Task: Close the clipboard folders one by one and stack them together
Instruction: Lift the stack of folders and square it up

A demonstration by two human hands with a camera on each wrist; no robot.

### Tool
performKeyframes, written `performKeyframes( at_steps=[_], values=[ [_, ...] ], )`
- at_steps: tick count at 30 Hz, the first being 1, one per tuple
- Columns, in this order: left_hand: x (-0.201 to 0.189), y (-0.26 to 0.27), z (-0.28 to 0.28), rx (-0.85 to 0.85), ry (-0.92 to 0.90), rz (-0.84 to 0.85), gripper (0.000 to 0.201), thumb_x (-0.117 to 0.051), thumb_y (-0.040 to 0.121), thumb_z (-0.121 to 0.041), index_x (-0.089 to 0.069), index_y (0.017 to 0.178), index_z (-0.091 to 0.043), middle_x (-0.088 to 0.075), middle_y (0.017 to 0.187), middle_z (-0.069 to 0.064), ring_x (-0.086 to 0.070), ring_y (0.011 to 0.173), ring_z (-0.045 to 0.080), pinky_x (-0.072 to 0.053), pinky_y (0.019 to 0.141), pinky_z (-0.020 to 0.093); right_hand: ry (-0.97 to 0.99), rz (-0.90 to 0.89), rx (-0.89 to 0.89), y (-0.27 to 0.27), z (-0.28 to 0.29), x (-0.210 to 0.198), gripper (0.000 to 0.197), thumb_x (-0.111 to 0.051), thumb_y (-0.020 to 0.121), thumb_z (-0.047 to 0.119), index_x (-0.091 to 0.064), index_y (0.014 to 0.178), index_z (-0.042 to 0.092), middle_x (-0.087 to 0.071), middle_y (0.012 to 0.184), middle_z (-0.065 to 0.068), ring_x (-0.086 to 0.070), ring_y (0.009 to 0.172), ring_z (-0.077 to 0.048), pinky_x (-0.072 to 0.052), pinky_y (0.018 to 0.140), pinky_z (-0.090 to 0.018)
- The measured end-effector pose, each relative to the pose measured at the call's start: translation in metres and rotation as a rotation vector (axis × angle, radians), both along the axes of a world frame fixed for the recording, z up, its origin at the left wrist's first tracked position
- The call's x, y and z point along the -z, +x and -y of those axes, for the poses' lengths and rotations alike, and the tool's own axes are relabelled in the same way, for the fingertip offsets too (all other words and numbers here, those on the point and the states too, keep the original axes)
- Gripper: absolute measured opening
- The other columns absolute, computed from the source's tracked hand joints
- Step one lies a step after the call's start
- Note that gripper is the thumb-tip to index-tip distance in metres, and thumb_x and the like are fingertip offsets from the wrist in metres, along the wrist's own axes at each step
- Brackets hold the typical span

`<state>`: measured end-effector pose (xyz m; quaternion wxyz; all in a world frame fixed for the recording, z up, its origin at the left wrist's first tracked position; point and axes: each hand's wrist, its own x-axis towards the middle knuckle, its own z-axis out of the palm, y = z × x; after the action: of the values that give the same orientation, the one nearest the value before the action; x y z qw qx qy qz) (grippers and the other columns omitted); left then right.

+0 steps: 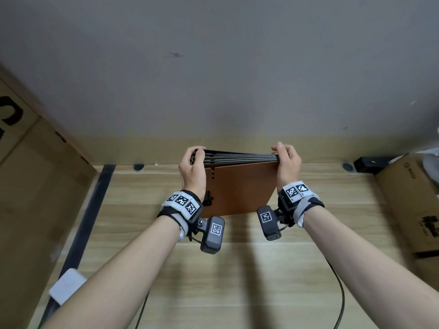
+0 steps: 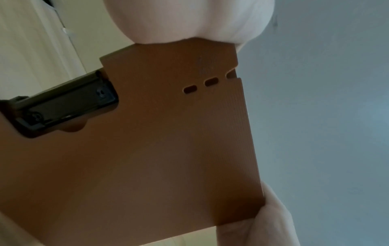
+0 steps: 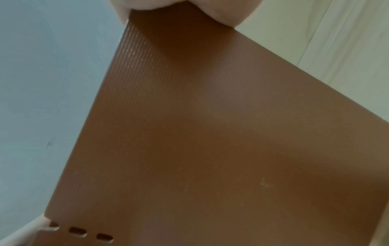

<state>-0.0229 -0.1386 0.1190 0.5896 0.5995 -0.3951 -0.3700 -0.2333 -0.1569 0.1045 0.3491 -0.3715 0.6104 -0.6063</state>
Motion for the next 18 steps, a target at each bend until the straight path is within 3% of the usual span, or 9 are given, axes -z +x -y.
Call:
performKeyframes(
  at_steps=[3, 8, 11, 13, 15, 18],
  values=[
    [0.005, 0.001, 0.004, 0.007, -0.056, 0.005, 0.016, -0.051, 0.093, -0.011, -0.067, 0.091, -0.011, -0.064, 0.089, -0.008, -0.057, 0.087, 0.005, -0.043, 0.081, 0.016, 0.015, -0.003, -0.004, -0.002, 0.003, 0.001, 0.015, -0.051, 0.085, 0.019, -0.066, 0.082, 0.016, -0.061, 0.076, 0.003, -0.056, 0.076, -0.012, -0.043, 0.075, -0.028],
    [0.005, 0.000, -0.001, 0.046, -0.054, -0.095, 0.012, -0.055, 0.089, -0.028, -0.062, 0.093, -0.019, -0.062, 0.091, -0.008, -0.055, 0.090, 0.009, -0.042, 0.087, 0.026, -0.010, -0.050, 0.010, -0.001, 0.006, -0.001, 0.022, -0.044, 0.080, 0.011, -0.064, 0.075, 0.019, -0.060, 0.073, 0.003, -0.056, 0.075, -0.013, -0.043, 0.076, -0.030],
    [0.012, 0.020, -0.010, 0.300, -0.029, 0.003, 0.043, -0.063, 0.083, -0.045, -0.054, 0.121, -0.029, -0.057, 0.126, -0.009, -0.050, 0.119, 0.006, -0.038, 0.099, 0.021, -0.007, -0.074, 0.022, 0.000, 0.008, 0.000, 0.023, -0.043, 0.079, 0.011, -0.063, 0.075, 0.019, -0.061, 0.074, 0.005, -0.056, 0.074, -0.010, -0.044, 0.076, -0.027],
    [0.023, 0.038, -0.016, 0.517, 0.020, 0.090, 0.069, -0.078, 0.076, -0.040, -0.042, 0.135, -0.034, -0.053, 0.137, -0.011, -0.050, 0.127, 0.006, -0.037, 0.107, 0.022, -0.012, -0.074, 0.040, 0.000, 0.007, 0.000, 0.023, -0.043, 0.078, 0.011, -0.063, 0.074, 0.020, -0.061, 0.073, 0.004, -0.056, 0.072, -0.008, -0.044, 0.074, -0.023],
    [0.039, 0.052, -0.017, 0.615, 0.097, 0.187, 0.079, -0.086, 0.069, -0.028, -0.041, 0.134, -0.033, -0.060, 0.127, -0.013, -0.058, 0.118, 0.001, -0.045, 0.107, 0.033, -0.009, -0.079, 0.046, 0.002, 0.007, -0.001, 0.023, -0.043, 0.078, 0.012, -0.063, 0.074, 0.020, -0.061, 0.073, 0.004, -0.057, 0.071, -0.006, -0.043, 0.073, -0.020],
    [0.055, 0.060, -0.011, 0.629, 0.176, 0.331, 0.074, -0.088, 0.065, -0.030, -0.046, 0.126, -0.033, -0.065, 0.115, -0.018, -0.061, 0.106, -0.004, -0.051, 0.100, 0.037, 0.001, -0.081, 0.062, 0.001, 0.004, 0.001, 0.022, -0.043, 0.081, 0.013, -0.063, 0.076, 0.020, -0.061, 0.076, 0.002, -0.057, 0.074, -0.010, -0.043, 0.075, -0.026]
  ],
)
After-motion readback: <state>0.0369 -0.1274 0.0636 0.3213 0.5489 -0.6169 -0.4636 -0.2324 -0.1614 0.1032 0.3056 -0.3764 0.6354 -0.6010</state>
